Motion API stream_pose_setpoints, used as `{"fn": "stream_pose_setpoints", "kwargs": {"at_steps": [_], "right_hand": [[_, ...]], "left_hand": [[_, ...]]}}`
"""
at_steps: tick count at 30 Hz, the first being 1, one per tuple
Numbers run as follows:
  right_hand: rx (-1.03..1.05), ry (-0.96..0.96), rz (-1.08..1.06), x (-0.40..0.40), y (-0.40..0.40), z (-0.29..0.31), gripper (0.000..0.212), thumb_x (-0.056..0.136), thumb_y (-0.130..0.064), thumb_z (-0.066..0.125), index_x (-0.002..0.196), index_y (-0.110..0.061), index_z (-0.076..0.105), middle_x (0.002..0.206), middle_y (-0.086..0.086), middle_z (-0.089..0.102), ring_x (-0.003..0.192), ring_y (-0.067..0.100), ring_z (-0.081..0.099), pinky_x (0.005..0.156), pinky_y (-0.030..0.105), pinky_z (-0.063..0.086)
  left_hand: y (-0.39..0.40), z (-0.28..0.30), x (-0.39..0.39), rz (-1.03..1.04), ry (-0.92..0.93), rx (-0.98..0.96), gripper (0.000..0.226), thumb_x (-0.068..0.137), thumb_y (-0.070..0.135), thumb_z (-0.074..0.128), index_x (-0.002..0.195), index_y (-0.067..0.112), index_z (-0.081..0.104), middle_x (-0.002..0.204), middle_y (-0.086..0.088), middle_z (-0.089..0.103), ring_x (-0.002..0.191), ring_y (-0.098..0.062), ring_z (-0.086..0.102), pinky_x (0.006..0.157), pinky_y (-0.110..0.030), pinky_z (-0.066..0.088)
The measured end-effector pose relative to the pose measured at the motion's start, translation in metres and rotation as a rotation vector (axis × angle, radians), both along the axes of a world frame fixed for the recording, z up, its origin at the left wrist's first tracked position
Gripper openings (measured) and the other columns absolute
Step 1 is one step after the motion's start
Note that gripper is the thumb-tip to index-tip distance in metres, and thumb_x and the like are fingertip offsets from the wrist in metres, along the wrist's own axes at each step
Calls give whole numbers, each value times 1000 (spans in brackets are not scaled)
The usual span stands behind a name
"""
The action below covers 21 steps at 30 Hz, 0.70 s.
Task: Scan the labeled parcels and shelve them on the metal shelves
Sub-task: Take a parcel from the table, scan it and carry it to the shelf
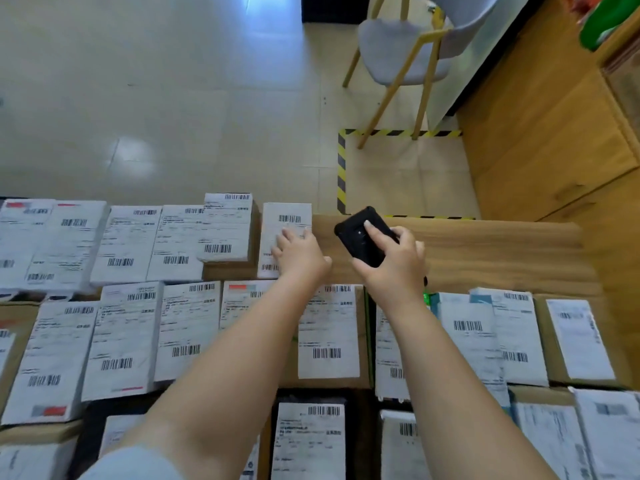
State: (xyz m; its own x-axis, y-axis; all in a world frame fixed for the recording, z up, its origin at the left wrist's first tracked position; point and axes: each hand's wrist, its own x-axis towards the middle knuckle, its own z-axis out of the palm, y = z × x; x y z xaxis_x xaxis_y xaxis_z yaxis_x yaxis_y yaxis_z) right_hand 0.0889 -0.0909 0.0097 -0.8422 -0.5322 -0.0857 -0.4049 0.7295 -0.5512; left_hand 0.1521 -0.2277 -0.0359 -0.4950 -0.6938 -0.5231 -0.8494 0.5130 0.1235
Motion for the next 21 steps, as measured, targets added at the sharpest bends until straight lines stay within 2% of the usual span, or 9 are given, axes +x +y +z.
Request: {"fn": "stream_pose_setpoints", "kwargs": {"at_steps": [2,5,8,11,13,15,17,19,21], "right_hand": [[-9,-10,10,-11,3,-2,63,77,-44,74,137,-44,52,134,2,46,116,27,38,101,42,34],[-14,-18,-11,-26,7,-6,64,76,-44,76,135,-43,54,133,2,48,116,28,40,102,42,33],[-8,-38,-32,-39,15,-9,63,77,-42,75,136,-42,54,133,2,48,117,28,39,102,42,33],[43,-55,-29,-49,22,-11,62,79,-43,73,137,-43,51,137,2,45,120,28,37,103,43,31],[92,-65,-18,-52,27,-12,62,80,-44,72,139,-43,50,141,2,43,122,28,36,103,42,29],[123,-61,-4,-54,30,-9,62,81,-45,71,139,-44,49,141,3,42,123,28,35,103,41,28],[117,-98,-8,-54,31,-5,61,80,-46,72,137,-44,51,137,0,45,121,26,36,103,41,31],[19,-277,-51,-53,31,1,61,77,-47,74,134,-45,54,126,-5,52,117,22,41,98,39,38],[-212,-615,-154,-52,29,15,59,73,-45,78,129,-43,60,117,-6,61,109,20,53,88,37,49]], "left_hand": [[8,-3,-14,-65,14,8,78,95,45,54,159,21,16,164,-25,4,151,-42,6,120,-58,10],[15,-8,-33,-186,64,35,78,93,43,57,159,31,17,166,-18,-1,153,-36,0,119,-60,5],[11,-12,-35,-93,149,-7,90,86,49,68,157,35,14,166,-14,1,152,-35,2,122,-54,8],[3,-14,-27,152,100,-36,120,72,64,77,157,22,2,157,-21,17,145,-39,18,120,-50,20],[1,-14,-24,223,84,-15,125,69,65,79,155,13,4,148,-19,30,137,-36,30,112,-47,32],[2,-11,-22,197,139,-47,121,67,65,80,152,12,13,144,-16,36,132,-33,35,106,-44,37],[2,-6,-20,101,217,-141,117,68,62,78,153,12,15,143,-12,36,131,-30,35,108,-42,33],[-1,3,-18,-9,294,-240,116,70,58,76,155,11,12,146,-10,32,133,-28,30,113,-40,26],[-7,15,-13,-126,352,-339,116,71,55,77,155,9,11,148,-10,29,135,-29,27,116,-39,23]]}}
